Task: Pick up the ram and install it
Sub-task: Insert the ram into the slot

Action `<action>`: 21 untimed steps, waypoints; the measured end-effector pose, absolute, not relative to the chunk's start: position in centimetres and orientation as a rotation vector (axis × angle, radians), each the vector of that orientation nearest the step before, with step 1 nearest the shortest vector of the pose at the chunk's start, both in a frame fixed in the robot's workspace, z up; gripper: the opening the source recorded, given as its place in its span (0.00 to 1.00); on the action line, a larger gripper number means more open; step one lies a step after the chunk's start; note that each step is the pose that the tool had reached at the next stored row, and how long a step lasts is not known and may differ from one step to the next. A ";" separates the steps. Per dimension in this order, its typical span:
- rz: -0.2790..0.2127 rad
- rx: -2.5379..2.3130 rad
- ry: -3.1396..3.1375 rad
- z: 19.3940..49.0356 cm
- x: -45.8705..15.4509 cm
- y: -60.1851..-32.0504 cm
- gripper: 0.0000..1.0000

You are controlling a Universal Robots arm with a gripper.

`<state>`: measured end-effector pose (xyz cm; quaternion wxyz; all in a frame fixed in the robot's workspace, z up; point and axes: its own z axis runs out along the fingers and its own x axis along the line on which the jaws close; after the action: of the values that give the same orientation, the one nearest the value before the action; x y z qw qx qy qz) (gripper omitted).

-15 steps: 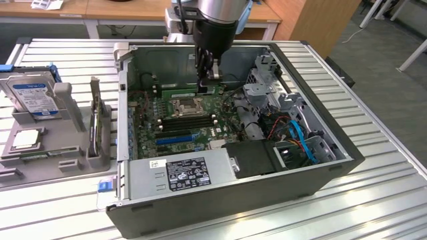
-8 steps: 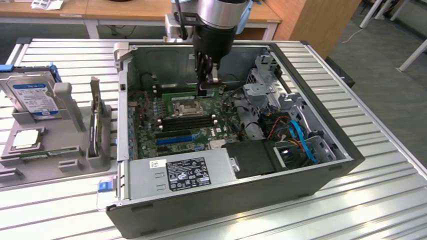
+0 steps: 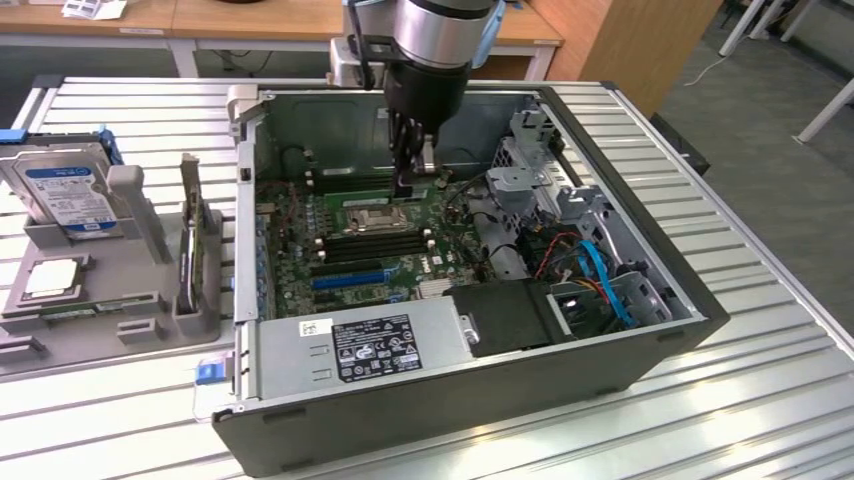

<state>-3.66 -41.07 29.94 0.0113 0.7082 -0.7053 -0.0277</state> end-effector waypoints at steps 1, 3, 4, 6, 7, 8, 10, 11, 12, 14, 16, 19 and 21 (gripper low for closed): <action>-0.086 2.209 -2.200 29.8 -3.7 -41.1 0.11; -0.087 2.209 -2.200 29.6 -3.7 -41.1 0.11; -0.087 2.209 -2.200 29.5 -3.7 -41.1 0.11; -0.086 2.209 -2.200 29.3 -3.7 -41.1 0.11; -0.087 2.209 -2.200 29.2 -3.7 -41.1 0.11; -0.087 2.209 -2.200 29.1 -3.7 -41.1 0.11; -0.086 2.209 -2.200 29.0 -3.7 -41.1 0.11; -0.086 2.209 -2.201 28.9 -3.7 -41.1 0.11; -0.086 2.209 -2.201 28.8 -3.7 -41.1 0.11; -0.086 2.209 -2.201 28.6 -3.7 -41.1 0.11; -0.086 2.209 -2.201 28.4 -3.7 -41.1 0.11; -0.086 2.209 -2.201 28.2 -3.7 -41.1 0.11; -0.087 2.209 -2.201 28.0 -3.7 -41.1 0.11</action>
<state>-3.66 -41.07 28.02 0.0113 0.7081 -0.7055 -0.0277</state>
